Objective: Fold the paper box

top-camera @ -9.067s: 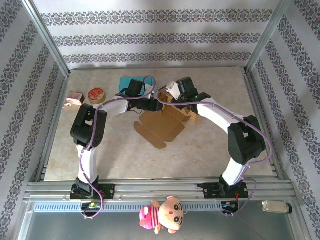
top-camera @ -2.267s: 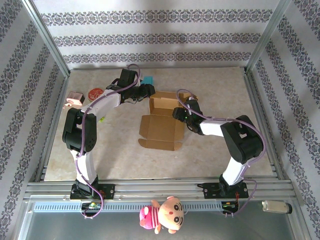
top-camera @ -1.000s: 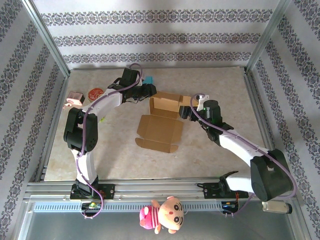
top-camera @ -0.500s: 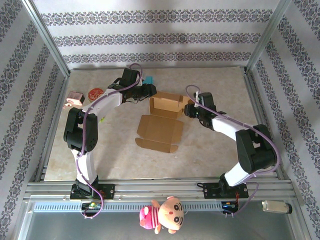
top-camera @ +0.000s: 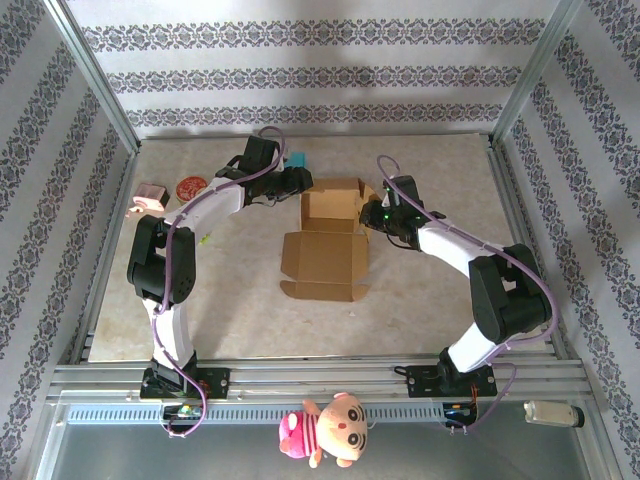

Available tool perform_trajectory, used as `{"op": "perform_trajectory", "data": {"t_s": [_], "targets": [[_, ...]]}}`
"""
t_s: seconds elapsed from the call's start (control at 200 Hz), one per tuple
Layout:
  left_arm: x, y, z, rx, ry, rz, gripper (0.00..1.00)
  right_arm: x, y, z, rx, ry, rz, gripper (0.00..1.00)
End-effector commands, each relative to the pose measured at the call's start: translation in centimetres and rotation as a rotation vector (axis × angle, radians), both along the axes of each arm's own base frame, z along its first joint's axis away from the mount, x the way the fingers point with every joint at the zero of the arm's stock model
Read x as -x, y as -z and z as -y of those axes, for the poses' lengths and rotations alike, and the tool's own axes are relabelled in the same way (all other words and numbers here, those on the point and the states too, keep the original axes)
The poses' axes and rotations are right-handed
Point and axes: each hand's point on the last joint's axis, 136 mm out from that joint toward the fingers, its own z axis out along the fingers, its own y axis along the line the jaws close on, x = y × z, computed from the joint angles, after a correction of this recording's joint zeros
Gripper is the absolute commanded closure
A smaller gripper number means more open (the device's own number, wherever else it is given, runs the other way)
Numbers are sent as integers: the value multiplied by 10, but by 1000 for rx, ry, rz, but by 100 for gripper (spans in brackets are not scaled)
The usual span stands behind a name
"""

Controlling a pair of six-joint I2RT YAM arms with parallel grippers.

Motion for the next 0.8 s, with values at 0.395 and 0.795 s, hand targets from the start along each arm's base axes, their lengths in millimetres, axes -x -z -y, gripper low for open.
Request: {"op": "perform_trajectory", "data": {"t_s": [0.395,0.795], "targets": [[47,-61,-56,-259,-106,224,18,-8,9,2,438,-120,169,85],[132,22,78,-37,114,73,100,-14,11,-9,425,-128,175,86]]}}
